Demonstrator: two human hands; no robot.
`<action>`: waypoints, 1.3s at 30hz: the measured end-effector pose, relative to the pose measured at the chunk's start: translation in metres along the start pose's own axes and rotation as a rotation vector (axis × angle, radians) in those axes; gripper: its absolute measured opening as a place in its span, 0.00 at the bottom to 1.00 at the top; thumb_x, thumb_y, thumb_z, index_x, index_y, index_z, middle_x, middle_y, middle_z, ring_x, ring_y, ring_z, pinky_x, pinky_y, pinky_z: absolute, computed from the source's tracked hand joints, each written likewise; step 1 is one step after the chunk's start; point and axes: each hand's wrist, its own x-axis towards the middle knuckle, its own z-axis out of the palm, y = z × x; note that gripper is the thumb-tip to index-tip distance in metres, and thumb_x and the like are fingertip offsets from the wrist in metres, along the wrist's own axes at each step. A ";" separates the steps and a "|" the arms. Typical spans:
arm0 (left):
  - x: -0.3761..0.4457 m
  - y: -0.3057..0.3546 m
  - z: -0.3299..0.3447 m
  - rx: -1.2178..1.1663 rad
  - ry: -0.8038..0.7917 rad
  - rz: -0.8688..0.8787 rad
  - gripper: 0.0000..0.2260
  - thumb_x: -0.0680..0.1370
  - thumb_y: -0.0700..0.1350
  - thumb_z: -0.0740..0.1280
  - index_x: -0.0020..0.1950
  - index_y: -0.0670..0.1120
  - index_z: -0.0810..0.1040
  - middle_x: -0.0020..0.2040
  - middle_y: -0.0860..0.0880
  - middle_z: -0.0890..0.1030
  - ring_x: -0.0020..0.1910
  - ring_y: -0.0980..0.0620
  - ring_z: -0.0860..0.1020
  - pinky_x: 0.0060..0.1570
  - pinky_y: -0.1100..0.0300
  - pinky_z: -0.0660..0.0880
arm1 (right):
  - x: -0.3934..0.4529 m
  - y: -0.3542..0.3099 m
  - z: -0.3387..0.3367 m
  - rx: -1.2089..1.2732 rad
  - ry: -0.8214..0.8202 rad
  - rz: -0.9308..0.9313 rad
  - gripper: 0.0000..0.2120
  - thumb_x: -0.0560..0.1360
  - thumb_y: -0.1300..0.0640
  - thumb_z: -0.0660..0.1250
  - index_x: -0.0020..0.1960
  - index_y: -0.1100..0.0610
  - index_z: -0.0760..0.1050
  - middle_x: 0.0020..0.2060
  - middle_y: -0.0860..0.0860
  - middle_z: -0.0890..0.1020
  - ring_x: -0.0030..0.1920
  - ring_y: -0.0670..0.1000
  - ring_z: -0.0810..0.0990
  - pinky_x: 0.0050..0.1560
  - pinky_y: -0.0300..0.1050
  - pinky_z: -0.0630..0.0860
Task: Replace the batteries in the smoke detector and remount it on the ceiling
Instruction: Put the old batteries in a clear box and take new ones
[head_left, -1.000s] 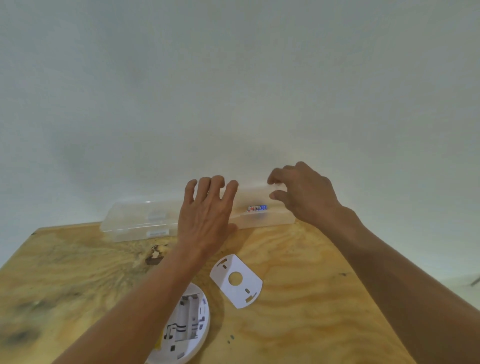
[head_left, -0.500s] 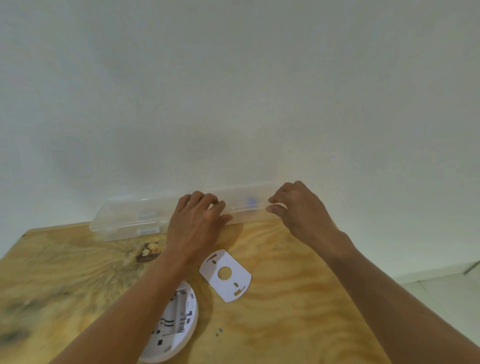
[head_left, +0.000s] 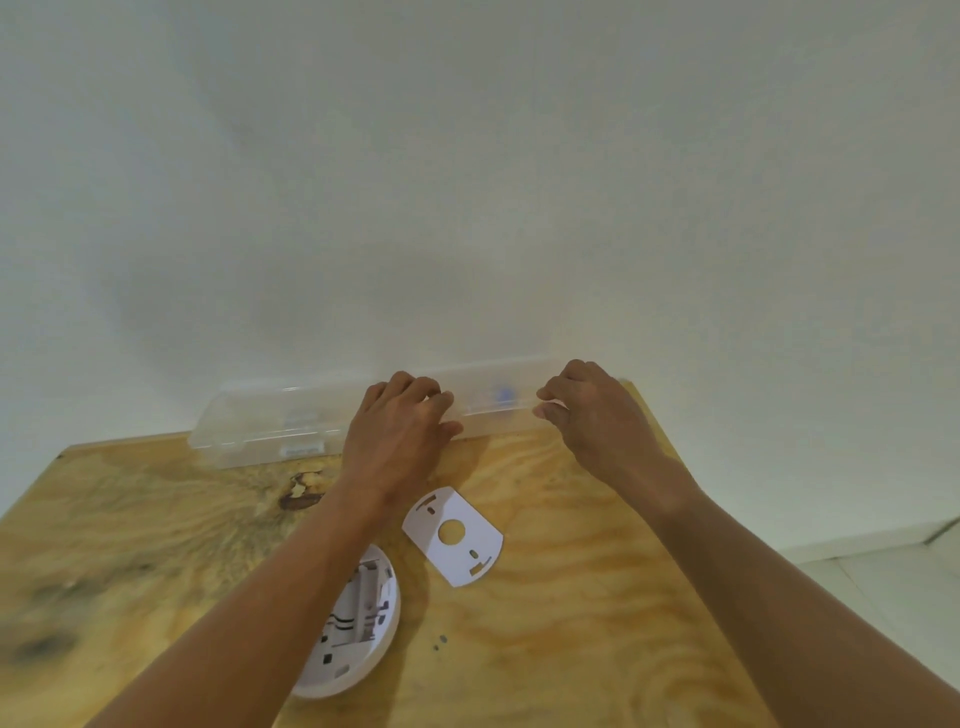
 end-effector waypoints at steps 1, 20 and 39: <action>0.000 0.001 -0.001 -0.008 -0.023 -0.010 0.16 0.78 0.48 0.72 0.62 0.43 0.82 0.60 0.45 0.83 0.60 0.41 0.77 0.60 0.46 0.73 | 0.001 0.000 -0.003 0.022 -0.041 0.031 0.12 0.77 0.58 0.70 0.59 0.59 0.81 0.54 0.53 0.80 0.55 0.53 0.78 0.48 0.49 0.75; -0.068 -0.071 -0.059 -0.099 0.031 -0.248 0.21 0.76 0.51 0.73 0.67 0.45 0.79 0.64 0.46 0.81 0.64 0.44 0.77 0.63 0.47 0.71 | 0.004 -0.157 0.019 0.601 -0.177 0.297 0.05 0.75 0.56 0.70 0.43 0.56 0.84 0.36 0.44 0.83 0.37 0.37 0.79 0.36 0.23 0.71; -0.086 -0.189 -0.036 -0.082 -0.077 -0.332 0.25 0.78 0.55 0.70 0.74 0.53 0.72 0.72 0.52 0.73 0.72 0.47 0.67 0.66 0.49 0.67 | 0.044 -0.210 0.089 1.247 -0.350 1.028 0.14 0.80 0.55 0.65 0.56 0.66 0.74 0.29 0.56 0.76 0.23 0.48 0.70 0.18 0.35 0.68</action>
